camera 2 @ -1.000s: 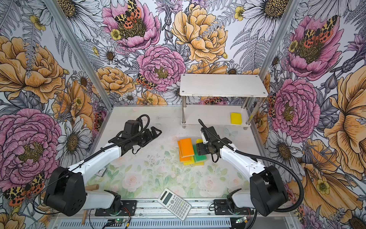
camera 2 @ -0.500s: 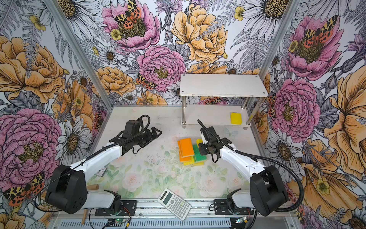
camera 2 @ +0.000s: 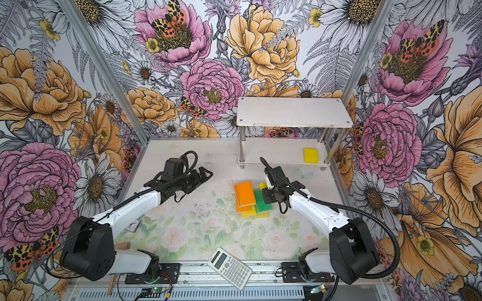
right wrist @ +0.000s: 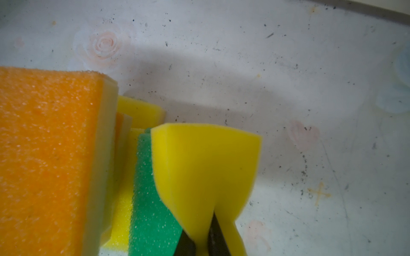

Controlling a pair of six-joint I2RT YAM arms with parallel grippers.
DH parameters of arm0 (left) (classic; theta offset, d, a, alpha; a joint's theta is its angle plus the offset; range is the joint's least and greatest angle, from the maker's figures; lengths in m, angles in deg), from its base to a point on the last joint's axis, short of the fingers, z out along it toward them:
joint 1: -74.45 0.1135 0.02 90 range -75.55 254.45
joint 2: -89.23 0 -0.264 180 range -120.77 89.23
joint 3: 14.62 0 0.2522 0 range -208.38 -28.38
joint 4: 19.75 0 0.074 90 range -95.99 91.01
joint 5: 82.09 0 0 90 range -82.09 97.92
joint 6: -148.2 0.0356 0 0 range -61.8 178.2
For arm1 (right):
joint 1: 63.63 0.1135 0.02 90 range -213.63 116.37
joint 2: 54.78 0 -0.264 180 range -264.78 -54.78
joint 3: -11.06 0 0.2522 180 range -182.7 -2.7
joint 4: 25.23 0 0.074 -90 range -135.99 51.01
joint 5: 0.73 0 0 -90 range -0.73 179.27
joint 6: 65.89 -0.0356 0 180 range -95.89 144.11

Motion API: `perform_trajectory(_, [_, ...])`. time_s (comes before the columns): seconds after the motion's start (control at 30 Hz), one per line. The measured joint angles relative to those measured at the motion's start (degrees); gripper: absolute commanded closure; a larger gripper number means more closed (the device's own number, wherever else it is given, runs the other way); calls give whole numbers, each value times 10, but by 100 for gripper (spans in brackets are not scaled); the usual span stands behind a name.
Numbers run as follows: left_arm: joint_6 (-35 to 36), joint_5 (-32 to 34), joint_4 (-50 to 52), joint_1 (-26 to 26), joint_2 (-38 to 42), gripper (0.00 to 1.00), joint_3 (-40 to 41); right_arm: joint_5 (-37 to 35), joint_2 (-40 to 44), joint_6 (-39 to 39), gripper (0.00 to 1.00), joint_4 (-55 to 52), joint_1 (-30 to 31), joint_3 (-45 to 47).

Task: Arrange cleaning sponges on a shelf
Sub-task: Pick up a cleaning sponge from several cleaning sponges.

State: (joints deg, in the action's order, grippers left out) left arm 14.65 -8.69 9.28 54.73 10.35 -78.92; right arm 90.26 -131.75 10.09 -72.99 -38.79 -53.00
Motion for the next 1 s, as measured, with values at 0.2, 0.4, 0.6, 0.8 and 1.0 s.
perform_trajectory(0.2, [0,0,0,1,0,1,0,-10,0,0,100,0,0,0])
perform_trajectory(0.4, [0,-2,0,1,0,1,0,-23,12,-5,100,0,-10,0])
perform_trajectory(0.6, [0,-6,1,2,0,1,0,-50,33,-12,100,0,-40,0])
perform_trajectory(0.8, [0,-8,7,7,0,1,0,-84,17,-18,100,0,-65,0])
perform_trajectory(1.0, [0,-10,13,12,0,1,0,-121,-60,-30,100,-1,-71,-2])
